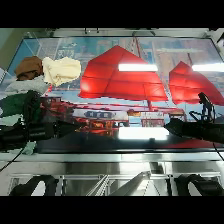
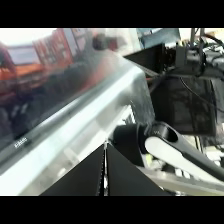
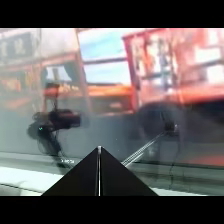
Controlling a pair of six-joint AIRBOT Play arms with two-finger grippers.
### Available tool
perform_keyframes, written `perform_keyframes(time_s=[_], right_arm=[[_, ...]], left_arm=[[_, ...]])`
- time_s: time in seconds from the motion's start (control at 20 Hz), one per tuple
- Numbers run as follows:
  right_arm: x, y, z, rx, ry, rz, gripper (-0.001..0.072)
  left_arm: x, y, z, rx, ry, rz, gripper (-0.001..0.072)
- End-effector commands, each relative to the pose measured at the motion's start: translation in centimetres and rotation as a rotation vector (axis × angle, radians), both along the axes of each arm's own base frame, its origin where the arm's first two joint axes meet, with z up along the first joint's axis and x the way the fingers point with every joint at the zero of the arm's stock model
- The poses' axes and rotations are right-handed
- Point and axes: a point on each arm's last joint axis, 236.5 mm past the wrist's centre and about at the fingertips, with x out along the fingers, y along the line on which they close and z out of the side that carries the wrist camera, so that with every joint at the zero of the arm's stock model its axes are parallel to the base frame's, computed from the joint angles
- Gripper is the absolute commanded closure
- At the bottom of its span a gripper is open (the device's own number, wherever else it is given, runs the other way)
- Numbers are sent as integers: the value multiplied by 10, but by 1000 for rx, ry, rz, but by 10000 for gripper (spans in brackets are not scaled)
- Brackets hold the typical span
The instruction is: Fold the shirts.
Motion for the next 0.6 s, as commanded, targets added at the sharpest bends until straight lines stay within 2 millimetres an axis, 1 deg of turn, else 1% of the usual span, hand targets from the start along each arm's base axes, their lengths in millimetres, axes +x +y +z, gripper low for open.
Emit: perform_keyframes(time_s=[0.0,0.15,0.25,0.35,0.5,0.55], right_arm=[[2,0,0,0,-8,-5,692],[3,1,2,11,-12,-10,692],[7,7,8,51,-23,-20,692],[17,4,12,43,-73,-34,692],[28,0,16,25,-125,-44,692],[32,0,17,11,-155,-15,692]], left_arm=[[21,8,-4,28,-22,92,691],[27,10,-5,35,-28,115,691],[43,18,-8,54,-39,190,692],[57,25,-5,45,-45,258,697],[68,28,-3,62,-52,254,697],[75,30,1,68,-66,246,698]])
